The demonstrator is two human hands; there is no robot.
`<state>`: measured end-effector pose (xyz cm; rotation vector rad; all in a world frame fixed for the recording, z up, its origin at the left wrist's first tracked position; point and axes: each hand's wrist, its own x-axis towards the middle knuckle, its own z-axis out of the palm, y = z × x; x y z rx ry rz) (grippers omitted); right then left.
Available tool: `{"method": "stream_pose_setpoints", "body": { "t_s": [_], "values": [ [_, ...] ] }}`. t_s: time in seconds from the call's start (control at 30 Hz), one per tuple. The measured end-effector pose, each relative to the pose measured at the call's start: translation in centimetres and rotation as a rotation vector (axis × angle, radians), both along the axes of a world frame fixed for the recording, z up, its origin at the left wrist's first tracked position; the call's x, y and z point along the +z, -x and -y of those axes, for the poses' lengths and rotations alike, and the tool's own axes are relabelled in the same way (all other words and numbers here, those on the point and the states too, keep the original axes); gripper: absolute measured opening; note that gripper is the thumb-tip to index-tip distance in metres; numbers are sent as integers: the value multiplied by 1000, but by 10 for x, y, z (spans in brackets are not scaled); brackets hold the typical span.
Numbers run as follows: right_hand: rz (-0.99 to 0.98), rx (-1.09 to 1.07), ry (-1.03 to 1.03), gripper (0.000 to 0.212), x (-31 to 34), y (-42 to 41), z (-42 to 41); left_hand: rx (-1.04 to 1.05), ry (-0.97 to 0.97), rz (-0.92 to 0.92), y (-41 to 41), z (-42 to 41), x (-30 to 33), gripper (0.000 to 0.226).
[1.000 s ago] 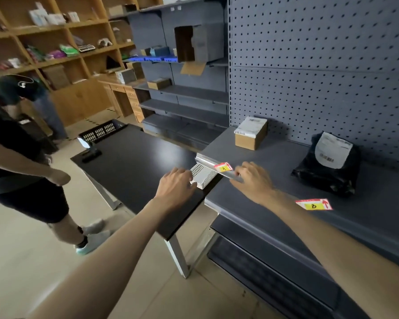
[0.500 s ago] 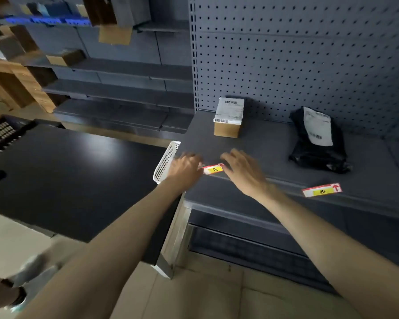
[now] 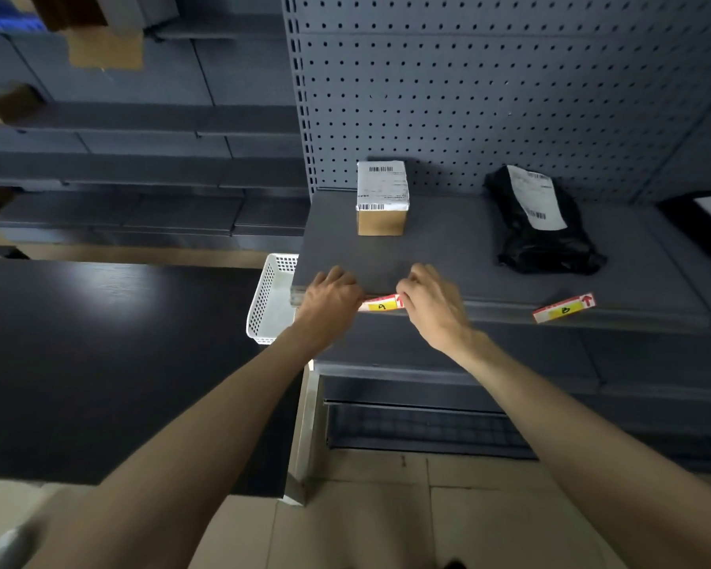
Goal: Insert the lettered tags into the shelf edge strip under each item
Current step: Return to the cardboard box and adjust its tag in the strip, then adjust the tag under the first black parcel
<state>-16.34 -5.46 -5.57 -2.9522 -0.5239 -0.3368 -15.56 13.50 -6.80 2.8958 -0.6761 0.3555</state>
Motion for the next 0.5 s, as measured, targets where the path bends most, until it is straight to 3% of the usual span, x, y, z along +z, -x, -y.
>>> {"method": "stream_pose_setpoints", "body": {
  "t_s": [0.33,0.5],
  "values": [
    [-22,-44,9,6,-12,4,-9,-11,-41,-4,-7,-3,5,17],
    [8,-19,-126,13,-2,9,17,-51,-5,-25,-6,8,11,17]
  ]
}}
